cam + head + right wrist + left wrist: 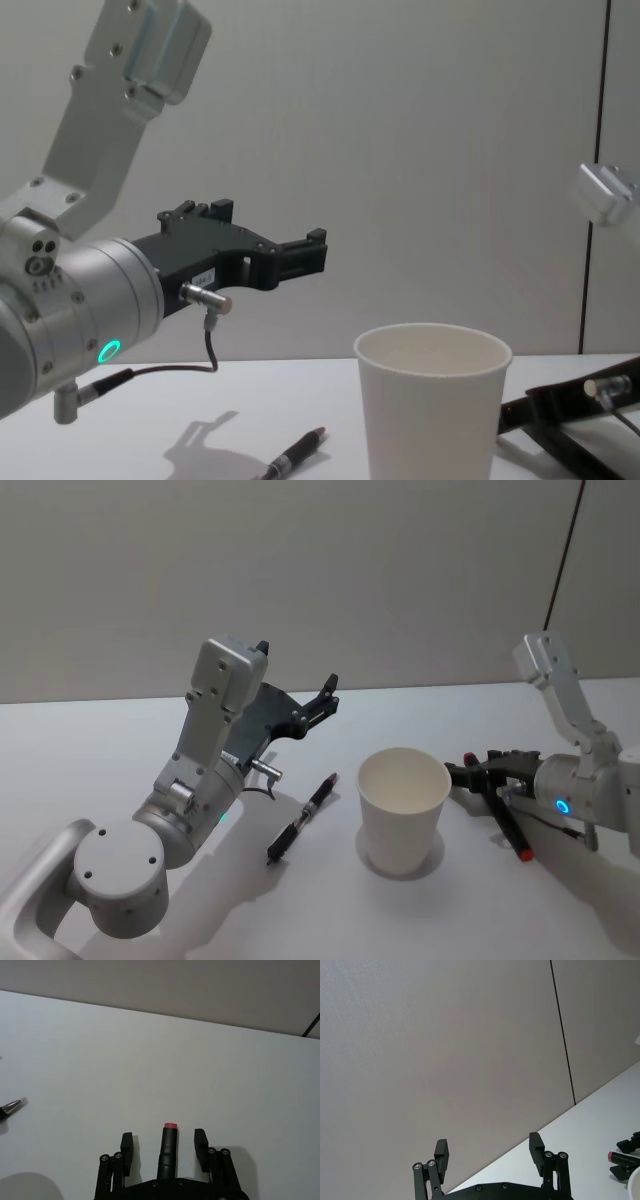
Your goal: Place the pen into the pen holder.
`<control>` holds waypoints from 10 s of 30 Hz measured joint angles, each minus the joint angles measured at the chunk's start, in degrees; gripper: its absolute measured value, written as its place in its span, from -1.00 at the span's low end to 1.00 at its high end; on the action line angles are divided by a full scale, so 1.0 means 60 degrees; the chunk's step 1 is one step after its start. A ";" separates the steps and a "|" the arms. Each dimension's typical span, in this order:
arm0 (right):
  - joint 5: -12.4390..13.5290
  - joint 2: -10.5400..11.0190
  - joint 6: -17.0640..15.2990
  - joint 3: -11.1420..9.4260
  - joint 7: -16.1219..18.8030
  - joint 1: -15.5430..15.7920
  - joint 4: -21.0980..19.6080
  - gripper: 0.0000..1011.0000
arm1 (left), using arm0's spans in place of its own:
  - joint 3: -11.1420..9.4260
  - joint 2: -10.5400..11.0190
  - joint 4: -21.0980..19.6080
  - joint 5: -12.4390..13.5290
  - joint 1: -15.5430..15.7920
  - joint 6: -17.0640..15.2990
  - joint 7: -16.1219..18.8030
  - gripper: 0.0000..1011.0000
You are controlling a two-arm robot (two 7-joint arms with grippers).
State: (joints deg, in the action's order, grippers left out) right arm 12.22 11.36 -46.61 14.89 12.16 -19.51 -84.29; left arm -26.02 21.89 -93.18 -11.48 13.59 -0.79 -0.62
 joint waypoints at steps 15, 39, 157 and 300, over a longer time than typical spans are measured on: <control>0.0002 -0.0002 0.0000 0.0002 0.0008 0.0000 0.0012 0.32 | 0.0001 0.0000 0.0000 0.0000 0.0000 0.0000 0.0000 0.98; 0.0003 -0.0001 -0.0004 0.0002 0.0007 0.0001 0.0010 0.00 | 0.0001 0.0000 0.0000 0.0000 0.0000 0.0000 0.0000 0.98; -0.0845 -0.0363 0.0974 0.0249 0.0179 -0.0700 -0.0281 -0.65 | 0.0001 0.0000 0.0000 0.0000 0.0000 -0.0001 0.0000 0.98; 0.1349 -0.0165 0.8375 0.1055 0.3009 0.0756 -0.0620 -0.65 | 0.0000 0.0000 0.0000 0.0000 0.0000 -0.0001 0.0000 0.98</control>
State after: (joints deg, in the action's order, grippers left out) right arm 20.32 10.37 3.64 21.21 30.21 -14.97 -88.02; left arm -26.02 21.89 -93.18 -11.48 13.59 -0.80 -0.62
